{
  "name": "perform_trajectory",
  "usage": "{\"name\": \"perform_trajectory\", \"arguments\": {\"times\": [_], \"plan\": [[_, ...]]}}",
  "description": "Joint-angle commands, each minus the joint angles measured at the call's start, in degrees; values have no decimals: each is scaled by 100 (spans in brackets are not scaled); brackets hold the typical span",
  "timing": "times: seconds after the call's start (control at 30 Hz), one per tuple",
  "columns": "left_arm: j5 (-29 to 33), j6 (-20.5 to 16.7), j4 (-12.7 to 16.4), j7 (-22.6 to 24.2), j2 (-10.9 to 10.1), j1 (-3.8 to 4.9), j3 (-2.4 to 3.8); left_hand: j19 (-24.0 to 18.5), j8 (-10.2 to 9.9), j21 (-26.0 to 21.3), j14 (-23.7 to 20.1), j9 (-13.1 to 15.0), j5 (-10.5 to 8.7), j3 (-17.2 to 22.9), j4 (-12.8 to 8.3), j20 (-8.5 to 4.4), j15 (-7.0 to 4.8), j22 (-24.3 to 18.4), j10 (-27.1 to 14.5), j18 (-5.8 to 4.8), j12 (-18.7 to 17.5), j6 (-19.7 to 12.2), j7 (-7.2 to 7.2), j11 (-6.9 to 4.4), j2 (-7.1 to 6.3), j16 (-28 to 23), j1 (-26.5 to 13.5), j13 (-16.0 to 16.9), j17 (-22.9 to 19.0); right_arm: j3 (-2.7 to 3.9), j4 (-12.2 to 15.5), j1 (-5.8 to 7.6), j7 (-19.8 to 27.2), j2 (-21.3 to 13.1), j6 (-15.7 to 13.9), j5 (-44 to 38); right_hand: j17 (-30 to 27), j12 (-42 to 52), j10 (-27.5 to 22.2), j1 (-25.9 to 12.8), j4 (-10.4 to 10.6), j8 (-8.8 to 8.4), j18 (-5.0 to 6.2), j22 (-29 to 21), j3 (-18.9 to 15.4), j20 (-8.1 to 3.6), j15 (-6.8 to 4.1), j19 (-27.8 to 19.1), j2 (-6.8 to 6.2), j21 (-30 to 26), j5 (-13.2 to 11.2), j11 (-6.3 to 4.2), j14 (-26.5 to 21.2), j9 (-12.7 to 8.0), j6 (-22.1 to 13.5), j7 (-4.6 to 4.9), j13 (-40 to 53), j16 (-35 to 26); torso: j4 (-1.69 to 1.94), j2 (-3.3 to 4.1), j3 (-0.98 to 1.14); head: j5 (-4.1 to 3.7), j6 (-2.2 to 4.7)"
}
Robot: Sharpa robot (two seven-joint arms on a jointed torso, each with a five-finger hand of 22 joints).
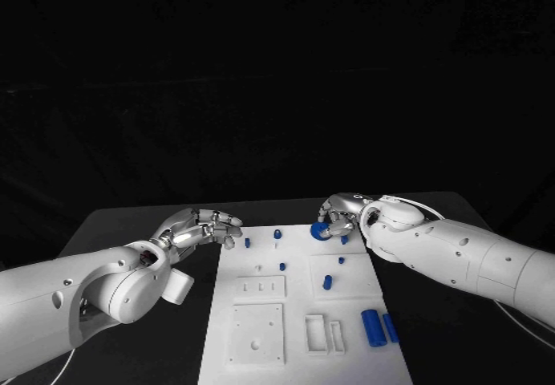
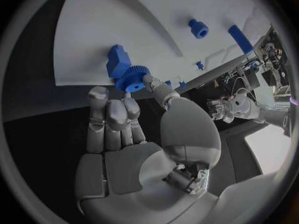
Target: Assemble the parts on the task board
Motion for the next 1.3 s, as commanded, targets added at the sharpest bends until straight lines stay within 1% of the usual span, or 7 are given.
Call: {"name": "perform_trajectory", "arguments": {"times": [0.03,0.43,0.7,0.77,1.0,1.13,1.3], "plan": [[-27,96,-8,41,20,12,2,3,-30,26,-34,10,15,11,-15,-21,-13,-8,16,25,-30,-17,24,13,23,40,-16,-7,-7,-17,-19,-37,38,2,272,-36,17,52,59,-35,5,50,360,130,49,-43,-42,-18,86,41,-68,-12,-11,17,114,23,22,21,-3,-1,3,7,-22],[-28,124,-11,31,23,12,2,3,-35,27,-35,11,20,13,-14,-21,-12,-9,13,25,-35,-21,27,15,25,42,-13,-8,-10,-26,-14,-45,29,0,660,-36,49,51,46,-150,36,64,360,126,74,-45,-67,-39,145,76,-100,-36,-11,22,165,0,14,13,-9,-7,5,11,-50],[-28,148,-11,31,20,12,2,2,-40,27,-37,13,31,20,-11,-20,-12,-11,12,25,-39,-24,29,17,39,44,-8,-9,-14,-46,-2,-82,13,3,690,-213,104,48,16,-80,-58,22,360,122,94,-73,-55,-67,113,135,270,-24,-7,7,119,13,2,3,-1,-6,4,17,-49],[-28,150,-12,29,20,12,2,2,-41,27,-37,13,32,21,-12,-20,-12,-11,11,25,-40,-24,29,18,39,44,-7,-9,-15,-49,8,-86,-5,2,637,-282,121,51,15,18,-56,22,360,121,168,-73,-52,-80,116,150,497,-22,-5,6,129,14,-1,-4,-1,-6,5,17,-48],[-28,144,-15,17,20,11,1,1,-42,27,-38,14,35,21,-11,-20,-11,-12,11,24,-42,-25,30,19,41,45,-7,-10,-16,-67,23,-108,-17,0,597,-369,150,59,33,190,-43,54,360,115,410,-60,-73,-92,175,174,536,-45,2,16,213,-11,-8,-23,-9,-6,7,27,-59],[-28,144,-14,14,19,11,1,1,-43,27,-38,15,36,21,-11,-20,-11,-12,10,24,-43,-25,31,19,42,45,-7,-10,-17,-72,63,-110,4,-9,586,-371,177,56,47,186,15,76,360,111,788,-33,-89,-88,246,195,1110,-62,11,16,294,-30,-21,-41,-10,-7,7,25,-62],[-28,132,-8,9,18,11,1,1,-44,27,-38,16,37,21,-10,-19,-11,-13,11,23,-44,-25,32,19,43,46,-8,-10,-18,-77,122,-111,-3,-21,354,-447,201,70,69,64,27,103,360,113,883,-32,-109,-69,241,229,1242,-82,25,25,366,-51,-20,-48,-8,-6,4,20,-64]]}}
